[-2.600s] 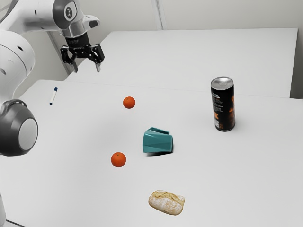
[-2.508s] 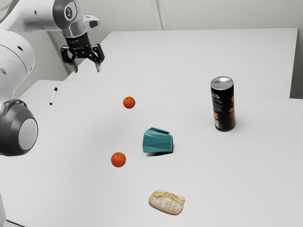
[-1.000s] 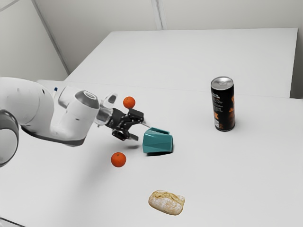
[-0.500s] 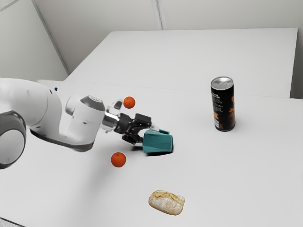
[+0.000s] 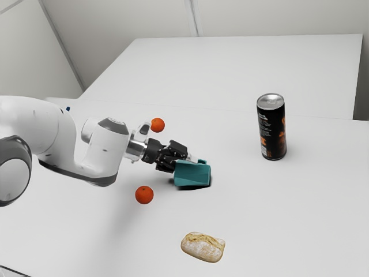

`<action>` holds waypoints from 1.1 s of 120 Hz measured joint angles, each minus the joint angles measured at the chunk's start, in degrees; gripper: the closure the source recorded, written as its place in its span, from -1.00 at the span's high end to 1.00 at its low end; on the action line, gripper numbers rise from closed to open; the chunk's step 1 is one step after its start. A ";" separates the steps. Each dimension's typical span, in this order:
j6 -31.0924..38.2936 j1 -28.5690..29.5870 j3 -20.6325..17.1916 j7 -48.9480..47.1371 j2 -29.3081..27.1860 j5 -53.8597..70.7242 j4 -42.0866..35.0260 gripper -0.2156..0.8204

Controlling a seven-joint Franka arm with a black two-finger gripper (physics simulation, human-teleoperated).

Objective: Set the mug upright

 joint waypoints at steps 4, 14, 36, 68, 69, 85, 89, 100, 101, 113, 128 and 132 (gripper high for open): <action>0.01 0.00 0.00 0.34 0.00 -0.03 -0.13 -0.09; 0.05 0.00 0.00 1.10 0.00 -0.08 -0.38 -0.23; 0.18 -0.06 0.00 2.44 0.00 -0.24 -1.01 -0.58; 1.14 -0.91 -0.11 3.61 -2.50 -0.32 -1.21 -0.84; 1.24 -0.96 -0.14 3.64 -2.74 -0.27 -1.20 -0.85; 3.61 -1.35 -0.76 3.95 -6.50 1.85 -1.25 -0.88; 4.46 -1.37 -0.90 3.95 -7.42 2.97 -1.33 -0.88; 7.20 -1.43 -1.13 3.29 -10.12 9.56 -1.58 -0.89; 7.46 -1.43 -1.14 3.15 -10.32 10.44 -1.59 -0.90; 10.36 -1.38 -1.19 1.16 -11.40 21.22 -1.42 -0.90; 13.11 -1.23 -1.19 -2.71 -11.40 37.31 -0.62 -0.91; 13.63 -1.19 -1.21 -3.91 -11.33 41.67 -0.13 -0.91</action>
